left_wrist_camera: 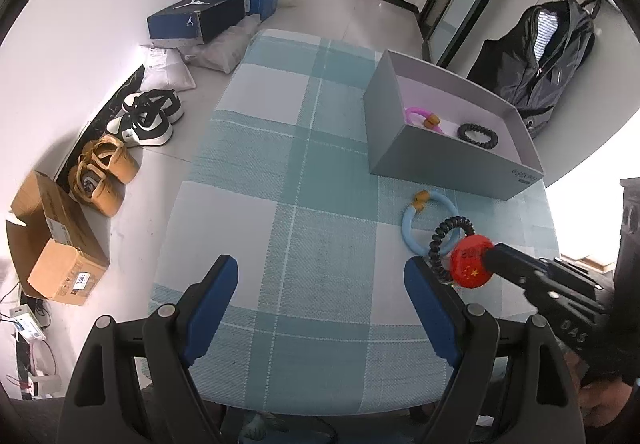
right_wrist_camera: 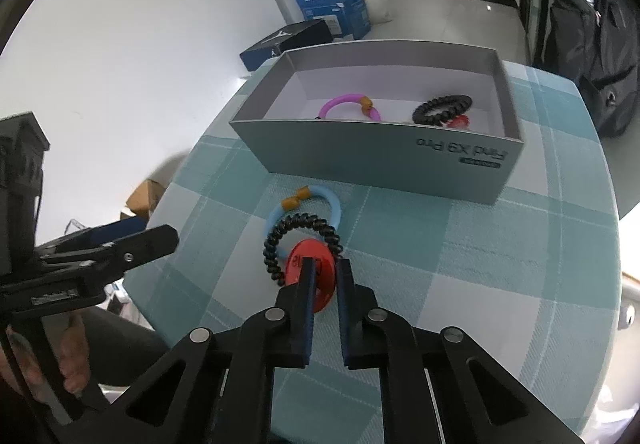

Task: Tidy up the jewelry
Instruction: 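Grasp the red 'China' badge by its edge with the right tool, then grasp the black coiled bracelet with the left tool while the right tool holds the red badge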

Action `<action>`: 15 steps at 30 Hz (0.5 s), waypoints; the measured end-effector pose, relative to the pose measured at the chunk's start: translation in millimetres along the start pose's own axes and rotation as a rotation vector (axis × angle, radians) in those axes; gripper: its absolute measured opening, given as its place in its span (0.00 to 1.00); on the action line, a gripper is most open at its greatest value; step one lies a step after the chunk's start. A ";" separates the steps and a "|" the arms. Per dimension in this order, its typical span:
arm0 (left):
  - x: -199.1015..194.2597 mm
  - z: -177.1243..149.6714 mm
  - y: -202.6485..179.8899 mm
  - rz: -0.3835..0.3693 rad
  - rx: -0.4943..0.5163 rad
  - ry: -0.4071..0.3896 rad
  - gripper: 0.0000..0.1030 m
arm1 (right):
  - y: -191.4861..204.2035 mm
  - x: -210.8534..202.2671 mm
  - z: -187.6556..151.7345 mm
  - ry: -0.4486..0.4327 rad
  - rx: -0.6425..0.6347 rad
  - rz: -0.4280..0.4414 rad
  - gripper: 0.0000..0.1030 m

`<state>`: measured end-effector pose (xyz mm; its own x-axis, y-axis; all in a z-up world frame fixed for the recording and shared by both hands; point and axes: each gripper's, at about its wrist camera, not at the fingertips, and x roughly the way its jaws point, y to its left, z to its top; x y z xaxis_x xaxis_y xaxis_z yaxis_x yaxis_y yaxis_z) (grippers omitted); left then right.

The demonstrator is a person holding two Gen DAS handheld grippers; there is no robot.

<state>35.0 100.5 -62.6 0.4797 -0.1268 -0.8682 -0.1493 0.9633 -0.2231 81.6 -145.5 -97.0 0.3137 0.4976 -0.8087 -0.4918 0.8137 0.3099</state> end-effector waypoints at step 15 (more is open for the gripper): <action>10.8 -8.4 -34.1 -0.062 0.080 0.073 0.80 | -27.4 -30.4 -4.4 -0.052 0.088 0.049 0.03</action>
<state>38.0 64.3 -68.1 0.4212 -0.2006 -0.8845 -0.0506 0.9685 -0.2438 82.0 -184.3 -83.2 0.3343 0.5505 -0.7650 -0.4350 0.8102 0.3929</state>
